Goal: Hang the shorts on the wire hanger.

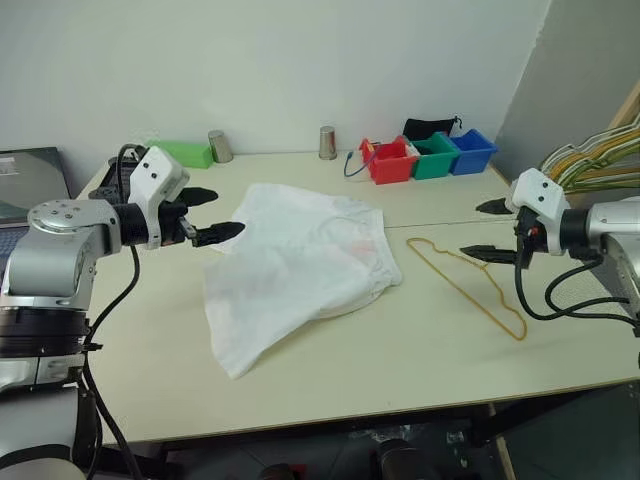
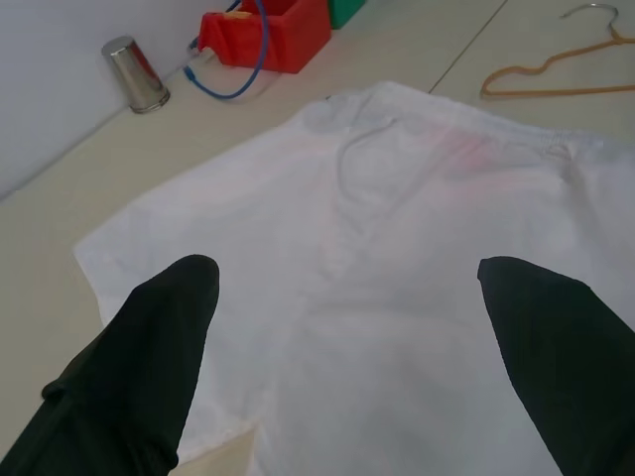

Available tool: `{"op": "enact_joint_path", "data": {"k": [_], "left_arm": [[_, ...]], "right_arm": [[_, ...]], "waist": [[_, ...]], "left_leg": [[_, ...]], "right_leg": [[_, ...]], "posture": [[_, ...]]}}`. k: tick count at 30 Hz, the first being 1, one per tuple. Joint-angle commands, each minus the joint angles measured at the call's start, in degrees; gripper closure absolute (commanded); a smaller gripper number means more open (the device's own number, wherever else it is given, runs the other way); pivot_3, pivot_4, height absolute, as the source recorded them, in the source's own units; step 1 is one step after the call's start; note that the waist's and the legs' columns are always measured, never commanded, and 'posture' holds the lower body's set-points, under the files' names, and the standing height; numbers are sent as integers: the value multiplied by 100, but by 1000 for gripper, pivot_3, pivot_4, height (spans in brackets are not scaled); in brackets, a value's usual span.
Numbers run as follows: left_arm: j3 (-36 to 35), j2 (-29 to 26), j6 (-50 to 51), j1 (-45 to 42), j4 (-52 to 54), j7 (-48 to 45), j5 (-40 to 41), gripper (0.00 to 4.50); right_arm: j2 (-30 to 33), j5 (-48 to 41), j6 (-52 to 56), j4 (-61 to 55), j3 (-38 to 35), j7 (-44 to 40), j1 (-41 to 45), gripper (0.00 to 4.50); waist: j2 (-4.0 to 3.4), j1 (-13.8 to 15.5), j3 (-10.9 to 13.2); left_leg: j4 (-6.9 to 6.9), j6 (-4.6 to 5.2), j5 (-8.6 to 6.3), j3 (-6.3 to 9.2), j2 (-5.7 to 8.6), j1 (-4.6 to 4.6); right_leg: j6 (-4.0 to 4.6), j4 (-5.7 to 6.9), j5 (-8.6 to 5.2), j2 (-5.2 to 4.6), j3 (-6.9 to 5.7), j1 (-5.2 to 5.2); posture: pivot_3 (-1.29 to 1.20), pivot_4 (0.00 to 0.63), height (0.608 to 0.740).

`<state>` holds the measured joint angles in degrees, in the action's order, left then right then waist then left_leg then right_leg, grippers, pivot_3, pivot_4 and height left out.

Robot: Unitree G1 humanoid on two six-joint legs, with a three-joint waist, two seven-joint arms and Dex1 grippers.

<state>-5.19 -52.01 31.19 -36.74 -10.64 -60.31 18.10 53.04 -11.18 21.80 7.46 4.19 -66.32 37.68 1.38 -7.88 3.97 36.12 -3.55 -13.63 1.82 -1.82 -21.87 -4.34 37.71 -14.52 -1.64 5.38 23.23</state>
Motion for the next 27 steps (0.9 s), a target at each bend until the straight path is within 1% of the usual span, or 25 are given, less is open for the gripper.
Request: {"op": "enact_joint_path", "data": {"k": [1,4,7,9,11,13,17,19,23,25,26,27], "left_arm": [[-354,-89,175,84,282,199,139,0],[-480,-65,356,307,580,192,290,0],[-713,-4,611,657,974,352,506,0],[-766,-19,770,951,1448,385,631,0],[-844,-29,973,1009,1682,502,750,0],[-886,-33,1089,1024,1729,608,807,0],[-943,-87,1687,1307,2381,449,1366,0],[-913,-89,1816,1548,2694,430,1511,0],[-752,114,2168,2086,3446,574,1908,0],[-689,147,2190,2238,3585,626,1953,0],[-540,196,2047,2527,3687,690,1807,0],[-387,188,1874,2883,3864,743,1624,0]], "right_arm": [[-31,17,-134,-110,-52,-48,130,39],[-77,-10,-28,-219,-91,-28,125,39],[-161,-7,79,-406,-88,106,57,39],[-183,-50,88,-577,-106,107,-63,39],[-177,-98,43,-707,-149,62,-182,39],[-248,-121,75,-786,-145,100,-241,39],[-287,81,-266,-914,156,-20,-379,39],[-376,239,-495,-842,323,-7,-342,39],[-737,610,-1187,-372,676,89,-189,39],[-897,655,-1309,-193,751,81,-129,39],[-1093,858,-1637,99,980,95,-40,39],[-1358,991,-1861,385,1186,119,92,39]], "waist": [[0,-1,0],[0,7,0],[0,16,0],[0,19,0],[1,40,-1],[1,80,0],[1,148,1],[1,172,1],[2,189,0],[3,194,-1],[4,206,0],[4,192,-2]], "left_leg": [[1,0,0,0,0,1],[2,0,0,0,0,0],[3,0,0,0,0,0],[3,0,0,2,0,1],[3,0,0,3,0,0],[5,0,0,3,0,0],[5,0,0,1,0,3],[5,0,0,0,0,3],[6,0,0,-1,0,5],[7,0,0,-2,0,8],[7,0,0,-1,0,8],[7,0,0,-1,0,8]], "right_leg": [[-1,2,-1,0,0,0],[-2,4,-1,0,1,0],[-3,5,-2,0,1,0],[-2,6,-2,0,0,0],[-1,6,-1,0,0,0],[-3,7,-2,0,0,0],[-3,12,-2,0,1,0],[-3,9,-3,1,2,0],[-3,12,-3,0,3,0],[-2,15,-3,1,4,-2],[-2,15,-3,1,4,-2],[-1,15,-2,1,4,-2]], "posture": [[-36,3,740],[-35,18,740],[-26,3,740],[-22,0,740],[-13,0,740],[-6,14,740],[11,32,740],[5,27,740],[2,24,740],[2,24,740],[27,36,740],[40,33,740]]}}
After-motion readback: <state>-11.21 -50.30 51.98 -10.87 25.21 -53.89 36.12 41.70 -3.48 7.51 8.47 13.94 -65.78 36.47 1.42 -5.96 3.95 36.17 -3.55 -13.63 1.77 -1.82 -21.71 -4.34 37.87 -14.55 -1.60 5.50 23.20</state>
